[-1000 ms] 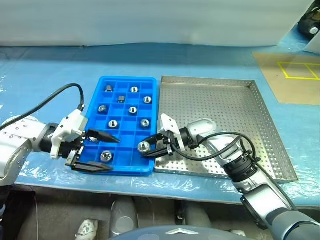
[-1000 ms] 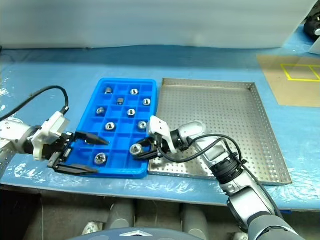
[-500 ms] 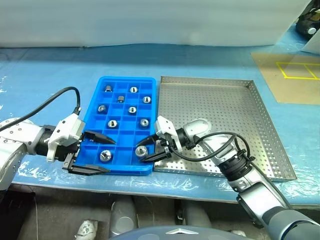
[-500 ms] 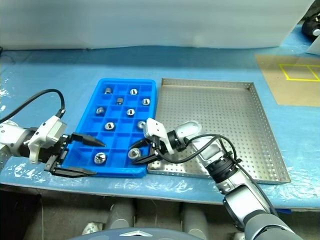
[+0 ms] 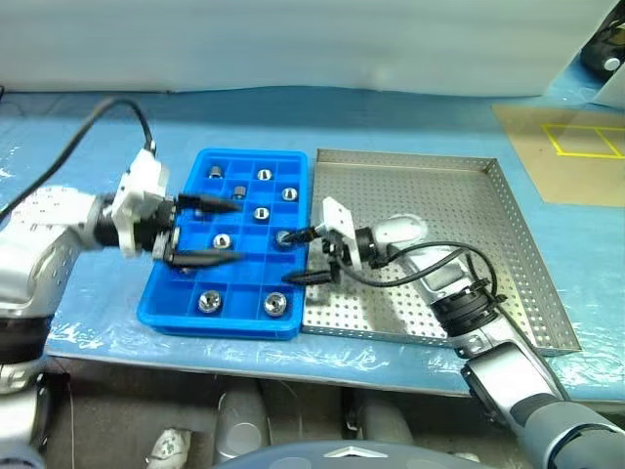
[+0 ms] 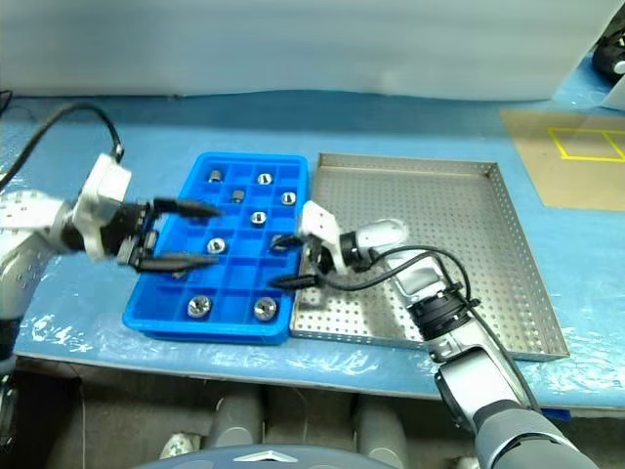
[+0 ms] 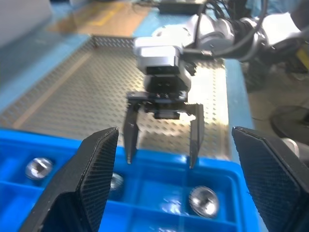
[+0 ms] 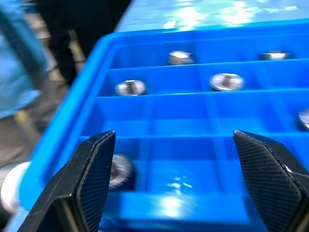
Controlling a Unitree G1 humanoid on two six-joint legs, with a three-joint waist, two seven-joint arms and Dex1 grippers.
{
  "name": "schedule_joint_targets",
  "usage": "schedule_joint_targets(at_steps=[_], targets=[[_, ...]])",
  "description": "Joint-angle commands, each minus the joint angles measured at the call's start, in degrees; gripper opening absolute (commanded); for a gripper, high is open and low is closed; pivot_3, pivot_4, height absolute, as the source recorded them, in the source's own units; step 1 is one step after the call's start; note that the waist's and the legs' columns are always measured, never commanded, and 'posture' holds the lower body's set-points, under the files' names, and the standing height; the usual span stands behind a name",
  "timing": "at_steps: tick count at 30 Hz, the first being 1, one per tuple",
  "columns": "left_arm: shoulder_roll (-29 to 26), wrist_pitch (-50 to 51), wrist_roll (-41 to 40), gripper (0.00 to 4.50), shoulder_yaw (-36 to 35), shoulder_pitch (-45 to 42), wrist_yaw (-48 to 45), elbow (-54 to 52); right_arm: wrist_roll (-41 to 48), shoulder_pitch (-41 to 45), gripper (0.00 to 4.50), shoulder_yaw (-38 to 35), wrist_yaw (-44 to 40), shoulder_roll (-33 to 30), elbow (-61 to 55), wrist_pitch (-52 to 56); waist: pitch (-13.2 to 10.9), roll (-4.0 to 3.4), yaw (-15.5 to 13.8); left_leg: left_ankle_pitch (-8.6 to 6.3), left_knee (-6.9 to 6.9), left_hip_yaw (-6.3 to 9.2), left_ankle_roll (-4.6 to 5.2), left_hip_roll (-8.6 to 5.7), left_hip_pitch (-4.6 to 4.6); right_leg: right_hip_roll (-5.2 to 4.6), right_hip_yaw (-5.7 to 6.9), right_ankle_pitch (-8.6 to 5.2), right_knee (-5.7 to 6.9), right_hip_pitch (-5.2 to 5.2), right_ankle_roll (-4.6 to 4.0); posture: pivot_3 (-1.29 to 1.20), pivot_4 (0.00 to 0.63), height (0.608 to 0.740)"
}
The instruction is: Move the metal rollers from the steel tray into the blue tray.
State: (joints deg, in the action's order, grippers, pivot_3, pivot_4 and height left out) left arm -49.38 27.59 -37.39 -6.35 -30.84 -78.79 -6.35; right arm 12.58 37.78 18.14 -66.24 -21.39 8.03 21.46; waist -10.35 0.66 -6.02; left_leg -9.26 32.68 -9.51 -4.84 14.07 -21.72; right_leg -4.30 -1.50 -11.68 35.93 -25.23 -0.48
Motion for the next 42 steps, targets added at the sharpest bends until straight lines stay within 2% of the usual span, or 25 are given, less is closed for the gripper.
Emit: schedule_joint_targets(at_steps=[1,7,14,19,24,32,39,42], targets=[[2.4,-3.5,2.8,4.02,3.2,-7.1,-2.9,8.1,1.1,-0.3,4.05,-5.6,2.6,-3.2,-2.2,0.6,0.0,0.00,0.2,-0.01,0.03,0.00,0.02,-0.05,0.00,0.01,-0.01,0.00,-0.02,0.01,0.00,-0.04,0.150,0.740],[14.7,-12.8,10.2,4.02,10.9,-21.9,-8.7,28.6,-0.1,-7.5,4.05,-13.0,9.6,-9.6,-3.9,0.6,0.0,0.07,0.5,-0.08,0.10,0.04,0.15,-0.11,-0.10,0.00,-0.12,0.01,-0.21,0.14,0.02,-0.19,0.150,0.740],[24.4,-20.8,14.3,4.02,14.9,-27.9,-13.6,41.2,1.7,-18.7,4.05,-19.4,16.0,-13.0,-14.1,4.5,0.0,0.07,3.3,-0.19,0.15,0.03,0.35,-0.13,-0.14,0.07,-0.20,0.03,-0.25,0.09,0.04,-0.35,0.150,0.740],[24.8,-21.3,13.2,4.02,16.1,-28.2,-13.7,42.5,2.5,-23.6,4.05,-19.8,18.8,-12.2,-19.4,6.9,0.0,0.07,5.1,-0.22,0.20,0.00,0.41,-0.13,-0.07,0.10,-0.18,0.02,-0.27,0.10,0.04,-0.37,0.150,0.740],[23.4,-19.5,12.4,4.02,16.8,-26.3,-13.7,40.2,2.2,-22.5,4.05,-18.5,19.9,-10.7,-17.3,6.6,0.0,0.07,5.3,-0.25,0.38,-0.05,0.44,-0.17,0.05,0.08,-0.19,0.08,-0.22,0.20,0.09,-0.34,0.150,0.740],[21.9,-16.5,13.1,4.02,15.2,-22.3,-13.5,34.7,-3.4,-17.4,4.05,-13.3,19.4,-8.3,-1.1,-2.7,0.0,0.07,5.1,-0.29,0.38,-0.04,0.53,-0.17,-0.05,0.06,-0.17,0.09,-0.33,0.21,0.08,-0.29,0.150,0.740],[21.2,-15.3,13.9,4.02,14.3,-20.6,-12.5,32.1,-5.1,-15.8,4.05,-12.1,20.2,-6.3,5.3,-7.8,0.0,0.07,5.1,-0.34,0.39,-0.05,0.61,-0.18,-0.02,0.06,-0.15,0.09,-0.33,0.22,0.07,-0.27,0.150,0.740],[20.9,-15.4,14.2,4.02,14.0,-20.4,-12.2,32.1,-5.6,-15.7,3.44,-12.1,20.5,-6.0,5.9,-9.0,0.0,0.07,5.1,-0.34,0.39,-0.05,0.61,-0.18,0.01,0.06,-0.16,0.09,-0.33,0.24,0.07,-0.27,0.150,0.740]])
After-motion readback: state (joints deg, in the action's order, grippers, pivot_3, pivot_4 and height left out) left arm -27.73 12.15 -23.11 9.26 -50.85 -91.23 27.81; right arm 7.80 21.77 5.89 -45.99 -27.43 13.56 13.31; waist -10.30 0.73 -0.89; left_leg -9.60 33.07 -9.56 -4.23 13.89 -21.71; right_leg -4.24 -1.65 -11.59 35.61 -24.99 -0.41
